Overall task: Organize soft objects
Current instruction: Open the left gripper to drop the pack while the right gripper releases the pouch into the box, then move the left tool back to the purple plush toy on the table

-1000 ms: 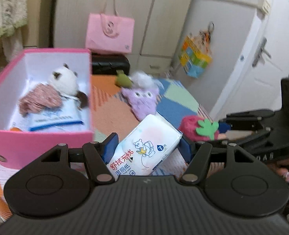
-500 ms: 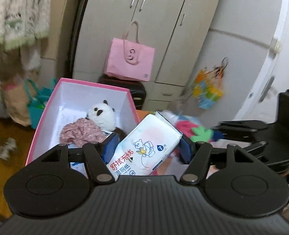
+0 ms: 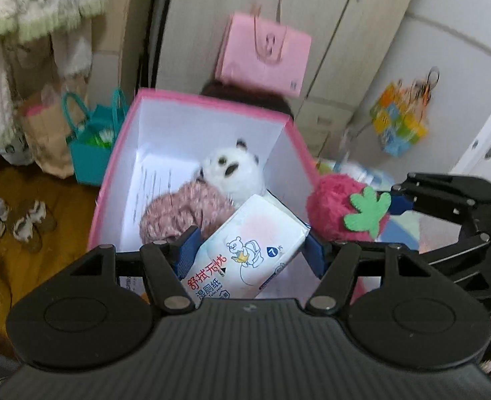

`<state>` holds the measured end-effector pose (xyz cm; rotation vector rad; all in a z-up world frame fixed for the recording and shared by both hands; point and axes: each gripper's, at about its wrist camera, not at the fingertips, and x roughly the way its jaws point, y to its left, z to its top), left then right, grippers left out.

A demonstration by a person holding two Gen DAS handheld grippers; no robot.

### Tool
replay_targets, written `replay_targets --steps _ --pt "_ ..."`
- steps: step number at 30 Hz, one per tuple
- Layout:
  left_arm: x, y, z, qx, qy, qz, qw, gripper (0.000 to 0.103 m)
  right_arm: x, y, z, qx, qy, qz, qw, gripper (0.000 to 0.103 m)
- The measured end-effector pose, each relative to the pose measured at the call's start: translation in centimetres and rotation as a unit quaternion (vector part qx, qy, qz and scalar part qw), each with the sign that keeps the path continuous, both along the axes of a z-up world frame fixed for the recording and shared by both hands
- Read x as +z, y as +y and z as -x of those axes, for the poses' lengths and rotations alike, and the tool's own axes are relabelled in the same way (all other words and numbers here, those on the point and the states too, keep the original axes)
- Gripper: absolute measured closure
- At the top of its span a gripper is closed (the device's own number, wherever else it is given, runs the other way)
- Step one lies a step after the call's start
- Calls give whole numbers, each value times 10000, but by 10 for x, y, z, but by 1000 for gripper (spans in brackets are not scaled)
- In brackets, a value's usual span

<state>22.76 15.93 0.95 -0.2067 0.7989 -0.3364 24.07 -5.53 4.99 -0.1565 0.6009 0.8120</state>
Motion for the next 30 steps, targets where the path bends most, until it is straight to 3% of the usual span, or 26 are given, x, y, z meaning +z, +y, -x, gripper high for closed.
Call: replay_targets --steps 5,9,14,23,30 --pt "-23 2 -11 -20 416 -272 9988 39 -16 3 -14 -32 204 376 9991 48" --pt "-29 -2 -15 -145 566 -316 9978 38 -22 13 -14 250 185 727 9969 48" --pt "-32 2 -18 64 623 -313 9975 34 -31 22 -8 701 123 1062 9918 43" --pt "-12 8 3 -98 458 -251 9986 32 -15 0 -6 630 236 539 9963 37" --pt "16 9 28 -110 146 -517 9985 29 4 -30 3 302 241 240 9990 37"
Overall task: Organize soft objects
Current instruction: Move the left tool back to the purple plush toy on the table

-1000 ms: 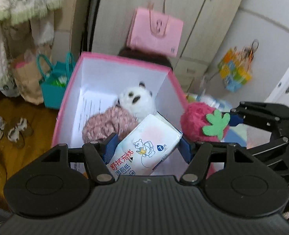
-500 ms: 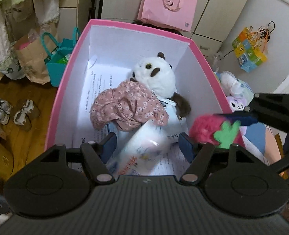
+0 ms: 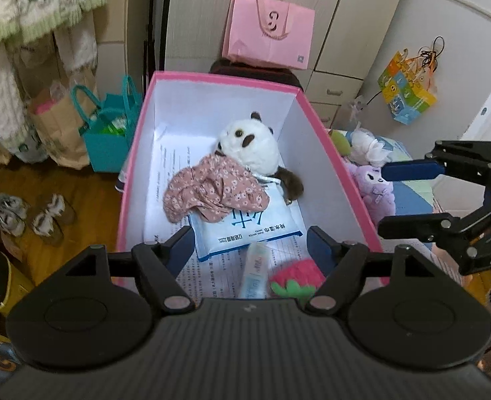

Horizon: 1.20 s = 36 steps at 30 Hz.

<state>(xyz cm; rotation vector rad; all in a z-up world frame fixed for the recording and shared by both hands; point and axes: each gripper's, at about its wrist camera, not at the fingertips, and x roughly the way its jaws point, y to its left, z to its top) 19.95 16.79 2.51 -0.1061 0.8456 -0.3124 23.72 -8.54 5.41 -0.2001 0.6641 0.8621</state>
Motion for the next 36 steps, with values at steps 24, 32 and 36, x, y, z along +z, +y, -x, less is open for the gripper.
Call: replay_targets --steps 24,32,36 --pt "43 -107 61 -1616 -139 -174 9866 27 -5 -103 83 -1060 -466 392 9925 35" --pt "40 -157 42 -1927 -121 -141 9811 25 -14 -127 81 -1221 -695 438 9891 32" --pt "32 -173 30 -1874 -298 11 9818 22 -32 -131 72 -1418 -790 481 9856 30"
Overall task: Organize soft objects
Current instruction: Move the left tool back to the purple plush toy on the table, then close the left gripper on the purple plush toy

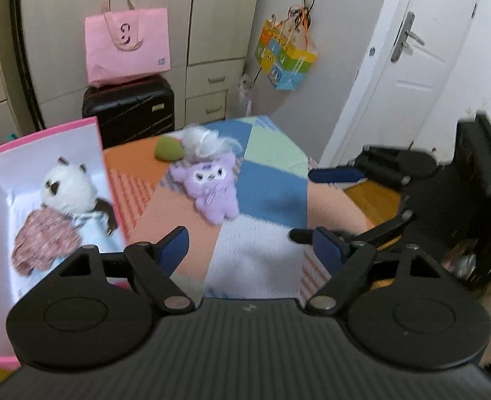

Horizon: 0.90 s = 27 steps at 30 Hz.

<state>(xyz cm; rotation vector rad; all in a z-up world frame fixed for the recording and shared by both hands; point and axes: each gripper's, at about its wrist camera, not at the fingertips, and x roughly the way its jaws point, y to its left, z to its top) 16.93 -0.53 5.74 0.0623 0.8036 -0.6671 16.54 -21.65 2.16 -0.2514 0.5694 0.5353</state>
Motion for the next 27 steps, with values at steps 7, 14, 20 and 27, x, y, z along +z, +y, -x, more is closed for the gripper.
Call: replay_targets --steps 7,14,20,27 --pt "-17 -17 -23 407 -272 399 9980 21 -40 -10 -32 -412 92 -308 9986 26" --pt "-54 -24 -46 706 -18 1016 9923 21 -61 -6 -53 -1224 -105 -514 9911 24" --pt "-84 -43 -64 977 -131 901 9910 21 -76 -7 -66 -997 1 -770 9920 24" --pt "-115 -43 -90 1274 143 860 9880 23 -97 1 -85 -953 107 -884 9915 24"
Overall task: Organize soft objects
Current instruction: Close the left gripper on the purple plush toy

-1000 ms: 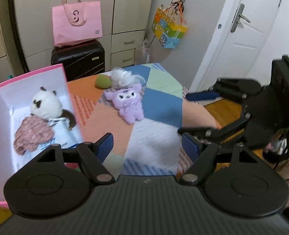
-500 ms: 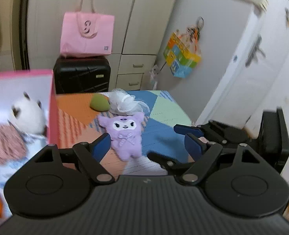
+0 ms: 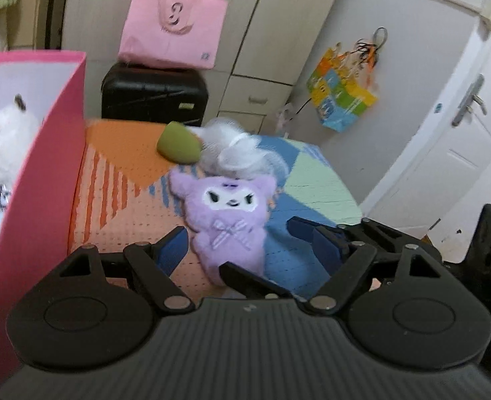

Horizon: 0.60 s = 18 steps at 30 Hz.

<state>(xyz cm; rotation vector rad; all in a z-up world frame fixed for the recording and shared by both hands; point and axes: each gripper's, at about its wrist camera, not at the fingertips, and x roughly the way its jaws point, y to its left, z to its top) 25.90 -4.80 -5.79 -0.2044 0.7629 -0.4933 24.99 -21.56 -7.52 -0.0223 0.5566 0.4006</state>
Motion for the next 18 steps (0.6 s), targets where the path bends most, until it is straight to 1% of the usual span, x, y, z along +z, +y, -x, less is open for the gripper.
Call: replay_targets --steps 4,7,9,12,13,14,16,18 --pt "-10 -4 -8 68 5 -215 9997 24 -6 0 -9 -34 132 57 9999 24" --pt "-17 -4 -14 121 116 -236 9996 24 -10 5 -14 -3 228 114 9997 24" --pt "-17 -3 -16 297 31 -344 9990 24 -12 12 -17 -129 255 297 9991 24" --pt "-18 -5 -20 272 84 -402 9988 24 -13 20 -20 -111 241 447 9986 24" --pt "-18 -7 -20 222 123 -424 9988 27 -14 20 -22 -92 272 446 9986 24" --pt "-18 -8 -21 210 163 -461 9986 32 -15 21 -23 -57 311 450 9985 24" --pt "-20 -11 -22 160 224 -504 9984 37 -17 23 -25 -47 371 484 9981 24" --pt "-22 -15 -21 37 299 -504 9983 39 -18 20 -25 -51 403 400 9984 25"
